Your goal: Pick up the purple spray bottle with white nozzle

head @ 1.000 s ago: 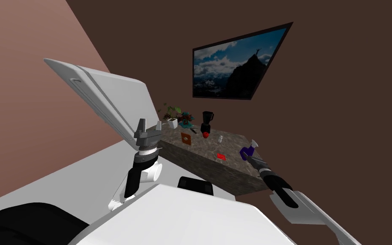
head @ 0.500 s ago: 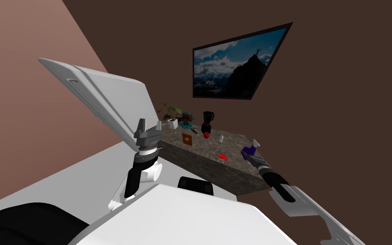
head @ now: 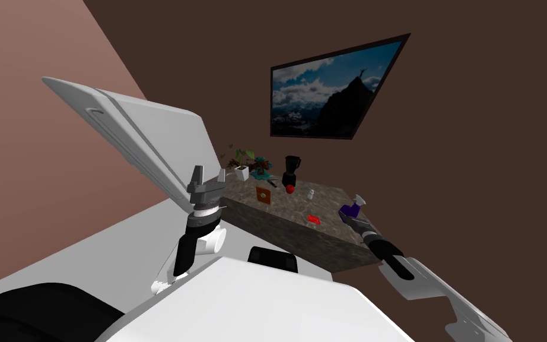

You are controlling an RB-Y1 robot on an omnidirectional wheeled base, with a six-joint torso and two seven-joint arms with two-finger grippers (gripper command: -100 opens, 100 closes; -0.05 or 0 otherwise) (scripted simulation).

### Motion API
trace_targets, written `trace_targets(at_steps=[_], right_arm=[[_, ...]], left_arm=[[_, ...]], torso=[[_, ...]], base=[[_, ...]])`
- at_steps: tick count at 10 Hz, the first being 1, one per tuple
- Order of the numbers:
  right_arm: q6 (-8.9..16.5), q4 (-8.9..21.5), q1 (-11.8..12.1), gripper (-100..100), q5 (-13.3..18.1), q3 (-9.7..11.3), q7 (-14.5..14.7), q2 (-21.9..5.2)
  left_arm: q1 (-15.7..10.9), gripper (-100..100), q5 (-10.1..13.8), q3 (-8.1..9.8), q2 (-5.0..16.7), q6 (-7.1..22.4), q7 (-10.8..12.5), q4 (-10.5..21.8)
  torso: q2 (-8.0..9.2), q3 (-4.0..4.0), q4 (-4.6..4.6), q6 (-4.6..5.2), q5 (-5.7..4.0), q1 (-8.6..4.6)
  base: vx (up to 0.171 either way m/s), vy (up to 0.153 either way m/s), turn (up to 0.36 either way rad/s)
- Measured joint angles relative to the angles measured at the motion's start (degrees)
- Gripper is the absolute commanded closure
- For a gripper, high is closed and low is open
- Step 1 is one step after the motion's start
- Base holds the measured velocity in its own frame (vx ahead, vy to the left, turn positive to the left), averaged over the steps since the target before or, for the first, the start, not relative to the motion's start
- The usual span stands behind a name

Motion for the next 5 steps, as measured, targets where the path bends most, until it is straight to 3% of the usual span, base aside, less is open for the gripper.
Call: trace_targets(at_steps=[5], right_arm=[[-5.8,8.1,-5.2,-100,-1.6,2.5,-1.0,-3.1]], left_arm=[[0.0,0,0.0,0.0,0.0,0.0,0.0,0.0]], torso=[[-0.11,-0.08,-0.06,-0.05,-0.02,0.15]], base=[[0.011,0.057,-0.022]])
